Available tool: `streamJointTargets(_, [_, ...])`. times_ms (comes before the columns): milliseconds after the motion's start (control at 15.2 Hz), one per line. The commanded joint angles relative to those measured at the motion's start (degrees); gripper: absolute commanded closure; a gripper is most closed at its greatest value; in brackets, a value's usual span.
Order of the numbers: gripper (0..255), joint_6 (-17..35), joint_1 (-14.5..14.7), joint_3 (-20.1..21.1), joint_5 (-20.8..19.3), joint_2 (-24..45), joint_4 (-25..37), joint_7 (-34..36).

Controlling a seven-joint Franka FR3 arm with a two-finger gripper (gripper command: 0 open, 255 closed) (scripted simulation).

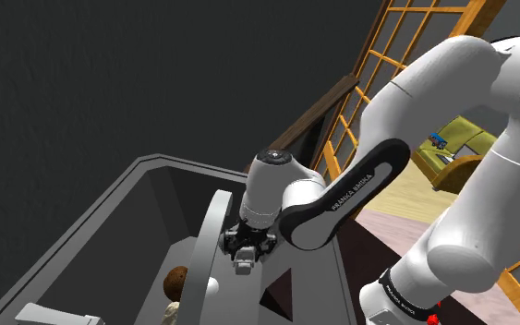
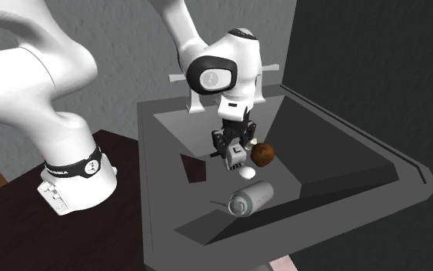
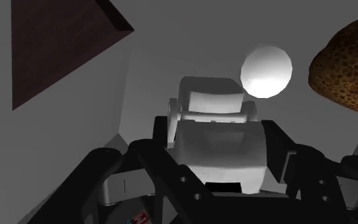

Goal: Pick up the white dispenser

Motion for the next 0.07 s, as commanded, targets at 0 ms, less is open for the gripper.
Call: streamJointTargets(0, [255, -0.5, -0.3, 0.3, 0.9, -0.6, 0.0, -0.7])
